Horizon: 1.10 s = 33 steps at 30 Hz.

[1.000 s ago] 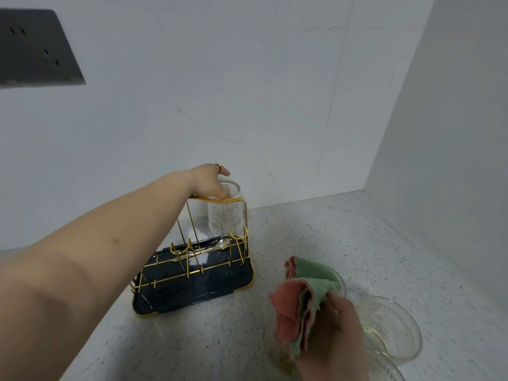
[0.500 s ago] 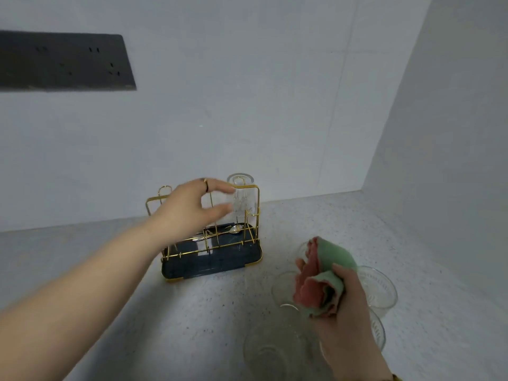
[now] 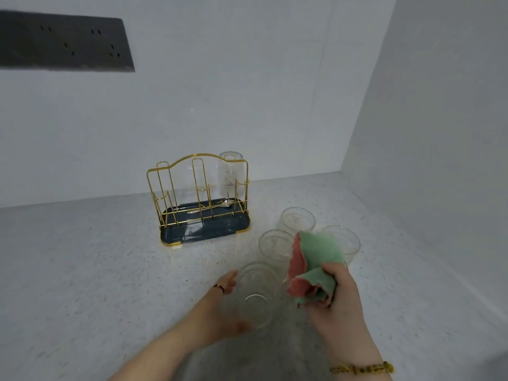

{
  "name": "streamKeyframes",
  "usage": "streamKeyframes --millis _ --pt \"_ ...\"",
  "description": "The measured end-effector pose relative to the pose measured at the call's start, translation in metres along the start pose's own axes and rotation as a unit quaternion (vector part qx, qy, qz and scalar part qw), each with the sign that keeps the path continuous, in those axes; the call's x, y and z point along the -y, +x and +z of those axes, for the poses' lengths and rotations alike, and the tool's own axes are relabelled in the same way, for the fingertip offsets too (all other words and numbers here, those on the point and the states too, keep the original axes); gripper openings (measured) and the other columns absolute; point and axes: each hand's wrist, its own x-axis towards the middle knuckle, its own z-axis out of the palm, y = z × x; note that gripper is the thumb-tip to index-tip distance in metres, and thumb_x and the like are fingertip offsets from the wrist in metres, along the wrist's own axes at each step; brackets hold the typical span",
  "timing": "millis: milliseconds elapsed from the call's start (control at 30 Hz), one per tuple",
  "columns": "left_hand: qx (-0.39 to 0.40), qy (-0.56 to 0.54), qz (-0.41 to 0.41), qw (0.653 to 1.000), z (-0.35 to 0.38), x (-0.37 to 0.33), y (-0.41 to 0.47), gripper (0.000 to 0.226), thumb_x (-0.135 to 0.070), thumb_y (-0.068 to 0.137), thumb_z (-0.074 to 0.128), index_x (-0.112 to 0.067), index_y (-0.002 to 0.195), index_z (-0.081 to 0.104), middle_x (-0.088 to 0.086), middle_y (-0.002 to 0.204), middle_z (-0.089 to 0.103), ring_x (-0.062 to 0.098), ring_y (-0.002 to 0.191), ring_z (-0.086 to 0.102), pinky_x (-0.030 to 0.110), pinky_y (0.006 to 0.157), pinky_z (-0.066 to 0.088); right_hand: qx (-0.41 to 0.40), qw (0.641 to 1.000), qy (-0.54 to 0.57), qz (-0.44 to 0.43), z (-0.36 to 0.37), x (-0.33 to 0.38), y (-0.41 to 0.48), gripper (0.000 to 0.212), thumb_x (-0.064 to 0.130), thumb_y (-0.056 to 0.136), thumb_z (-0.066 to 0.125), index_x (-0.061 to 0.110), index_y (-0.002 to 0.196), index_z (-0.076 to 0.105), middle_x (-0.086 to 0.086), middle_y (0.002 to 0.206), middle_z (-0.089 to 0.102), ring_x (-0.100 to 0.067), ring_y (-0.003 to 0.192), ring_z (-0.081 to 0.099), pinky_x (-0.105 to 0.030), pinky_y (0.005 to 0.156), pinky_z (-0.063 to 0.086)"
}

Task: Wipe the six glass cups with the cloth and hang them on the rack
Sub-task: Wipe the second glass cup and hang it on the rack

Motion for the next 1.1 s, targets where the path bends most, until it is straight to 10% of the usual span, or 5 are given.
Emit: streamKeyframes --millis 233,600,733,933,1100 --pt "-0.119 -0.087 -0.030 0.989 0.045 0.006 0.020 0.078 -0.007 0.070 0.075 -0.018 0.133 0.030 -0.001 0.129 0.043 0.019 0.122 0.044 0.019 0.093 0.037 -0.010 1.000 0.027 0.012 0.004 0.000 -0.020 0.022 0.010 0.089 0.038 0.010 0.086 0.060 0.001 0.062 0.070 -0.009 0.055 0.066 -0.027 0.064 0.047" --pt "-0.201 -0.143 -0.046 0.968 0.038 0.003 -0.014 0.082 -0.023 0.057 0.084 -0.014 0.127 0.041 -0.001 0.116 0.052 0.021 0.111 0.053 0.035 0.098 0.043 -0.023 0.999 -0.031 -0.011 0.008 0.015 -0.035 0.028 0.010 0.093 0.036 0.010 0.073 0.056 0.001 0.049 0.062 -0.006 0.043 0.060 -0.014 0.038 0.043" --pt "-0.257 -0.261 -0.014 0.931 0.007 -0.006 -0.033 0.071 0.005 0.069 0.071 -0.008 0.129 0.036 0.004 0.115 0.045 0.021 0.110 0.045 0.037 0.093 0.040 -0.006 0.997 -0.073 -0.014 0.022 0.007 -0.035 0.022 0.011 0.093 0.039 0.010 0.087 0.060 -0.004 0.064 0.068 -0.016 0.060 0.064 -0.026 0.046 0.051" --pt "-0.253 -0.431 0.051 0.865 -0.037 -0.025 -0.051 0.090 -0.051 0.050 0.076 -0.003 0.121 0.049 0.021 0.118 0.060 0.034 0.106 0.059 0.053 0.098 0.043 -0.007 0.996 -0.093 0.012 0.064 -0.011 -0.028 0.018 0.011 0.090 0.043 0.007 0.091 0.060 -0.007 0.073 0.063 -0.022 0.067 0.059 -0.039 0.058 0.052" --pt "-0.215 -0.436 0.090 0.869 -0.053 -0.031 -0.065 0.087 -0.050 0.046 0.064 0.002 0.115 0.051 0.012 0.101 0.069 0.026 0.096 0.066 0.041 0.086 0.053 0.100 0.981 -0.165 -0.010 0.098 -0.026 -0.029 0.024 0.010 0.091 0.038 0.011 0.097 0.061 -0.005 0.080 0.069 -0.019 0.077 0.065 -0.037 0.067 0.053"
